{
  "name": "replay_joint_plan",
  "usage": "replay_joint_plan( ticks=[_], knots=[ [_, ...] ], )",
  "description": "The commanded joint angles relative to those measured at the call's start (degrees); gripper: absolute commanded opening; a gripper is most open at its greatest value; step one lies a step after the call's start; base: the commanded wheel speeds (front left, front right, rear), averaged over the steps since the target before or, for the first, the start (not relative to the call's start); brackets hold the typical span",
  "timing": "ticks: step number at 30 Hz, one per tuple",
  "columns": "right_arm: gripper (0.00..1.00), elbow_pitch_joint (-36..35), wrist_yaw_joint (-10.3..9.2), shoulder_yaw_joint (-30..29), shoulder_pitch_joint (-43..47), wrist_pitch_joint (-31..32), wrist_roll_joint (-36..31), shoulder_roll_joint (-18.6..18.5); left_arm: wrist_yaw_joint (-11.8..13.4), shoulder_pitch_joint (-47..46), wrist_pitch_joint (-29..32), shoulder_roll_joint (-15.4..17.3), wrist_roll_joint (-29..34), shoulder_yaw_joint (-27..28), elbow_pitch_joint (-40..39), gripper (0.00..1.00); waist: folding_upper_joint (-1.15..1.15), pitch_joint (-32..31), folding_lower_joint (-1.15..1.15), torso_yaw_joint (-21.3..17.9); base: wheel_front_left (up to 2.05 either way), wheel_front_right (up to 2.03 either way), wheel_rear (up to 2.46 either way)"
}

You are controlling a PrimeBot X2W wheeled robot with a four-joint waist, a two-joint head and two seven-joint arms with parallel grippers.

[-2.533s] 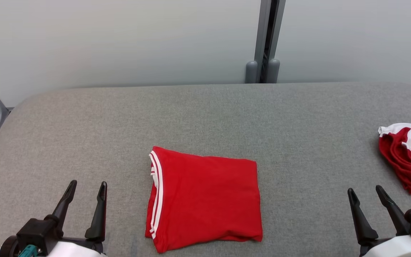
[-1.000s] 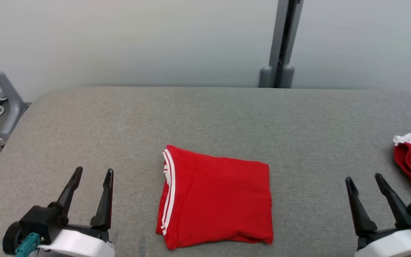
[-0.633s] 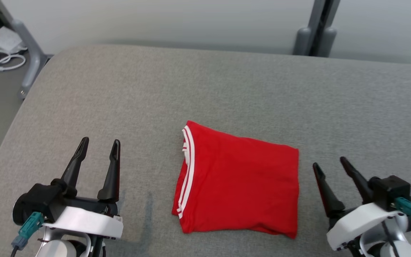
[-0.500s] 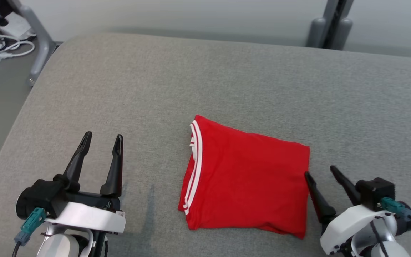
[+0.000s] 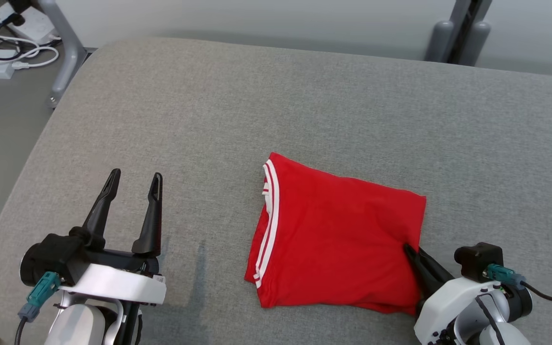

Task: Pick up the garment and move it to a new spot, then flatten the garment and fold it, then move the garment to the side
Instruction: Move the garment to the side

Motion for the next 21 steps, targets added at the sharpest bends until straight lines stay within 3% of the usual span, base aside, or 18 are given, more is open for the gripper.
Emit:
replay_joint_plan(
  ticks=[1, 13, 21],
  knots=[
    [0.00, -0.1, -0.03, 0.0, -0.5, -0.7, 0.1, -0.7, -0.1, -0.1, -0.3, 0.3, 0.2, 0.1, 0.2, 1.00, 0.00, -0.4, 0.00, -0.7, 0.00, 0.00, 0.00],
    [0.00, -9.4, -0.04, 1.6, 5.0, 0.8, -0.5, -7.6, 1.2, 3.7, 0.8, 2.2, -0.9, 1.7, -2.3, 1.00, 0.00, -3.0, 0.00, -11.1, 0.00, 0.00, 0.00],
    [0.00, -14.8, -0.04, 1.4, 5.7, 2.7, -0.2, -12.5, 1.6, 4.0, 2.4, 2.8, -0.7, 0.9, -5.8, 1.00, 0.00, -1.5, 0.00, -18.5, 0.00, 0.00, 0.00]
  ],
)
